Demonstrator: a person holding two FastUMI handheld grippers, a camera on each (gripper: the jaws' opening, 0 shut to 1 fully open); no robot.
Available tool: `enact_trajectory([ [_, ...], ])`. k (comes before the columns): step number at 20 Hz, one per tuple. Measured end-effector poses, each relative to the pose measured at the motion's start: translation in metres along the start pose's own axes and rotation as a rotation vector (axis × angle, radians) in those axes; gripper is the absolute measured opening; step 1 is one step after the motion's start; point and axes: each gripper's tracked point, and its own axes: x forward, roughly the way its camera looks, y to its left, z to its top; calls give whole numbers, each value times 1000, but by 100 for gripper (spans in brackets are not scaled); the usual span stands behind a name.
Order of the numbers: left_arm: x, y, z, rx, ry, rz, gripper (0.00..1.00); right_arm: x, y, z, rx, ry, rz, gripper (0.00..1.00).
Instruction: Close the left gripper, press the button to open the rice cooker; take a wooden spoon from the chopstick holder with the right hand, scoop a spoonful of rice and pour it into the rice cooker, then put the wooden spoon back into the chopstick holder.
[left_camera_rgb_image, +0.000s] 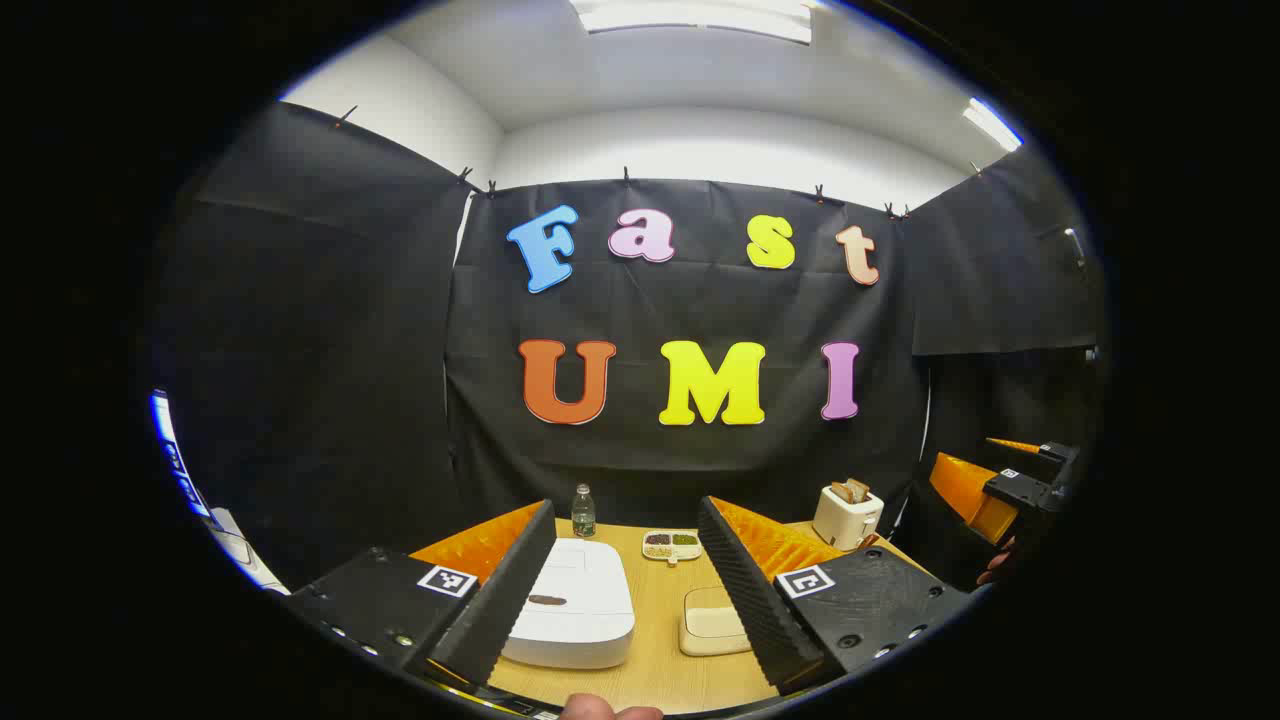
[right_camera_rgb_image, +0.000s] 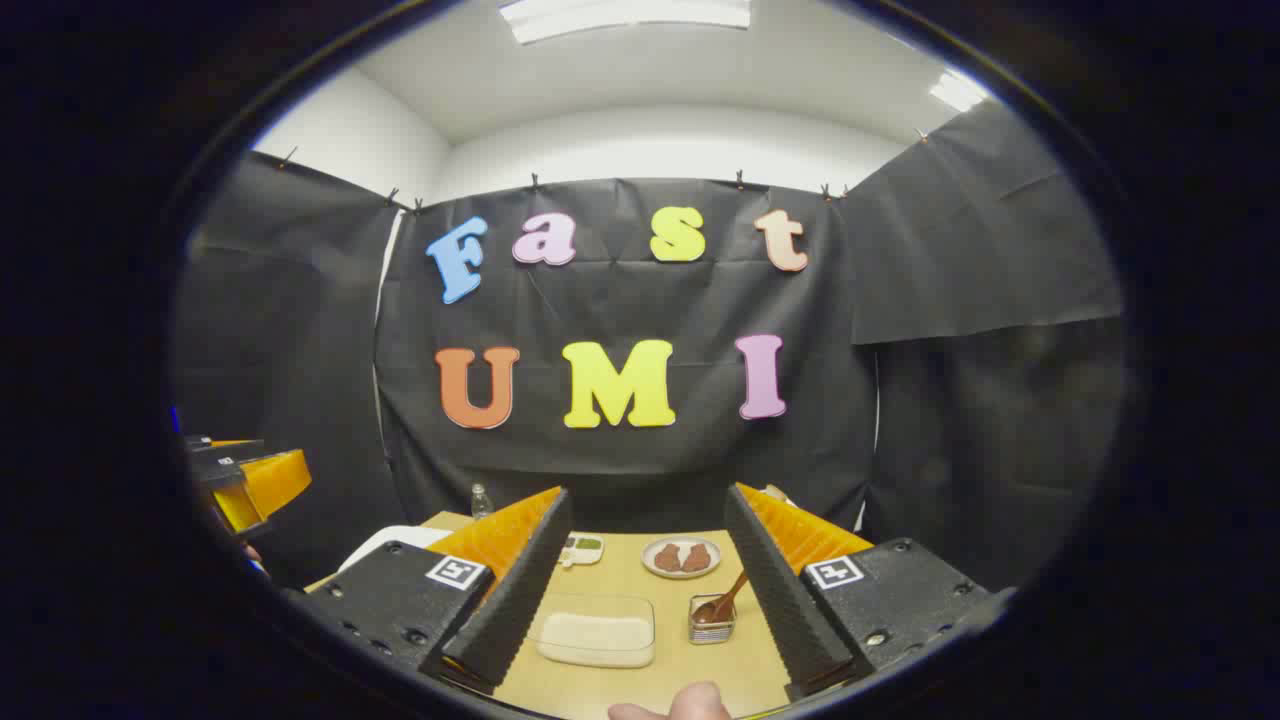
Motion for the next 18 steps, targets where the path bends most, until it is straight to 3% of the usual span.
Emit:
enact_trajectory([
  [18, 2, -2, -10, 13, 23, -7, 94, 2, -2, -5, 1, 33, -9, 100],
])
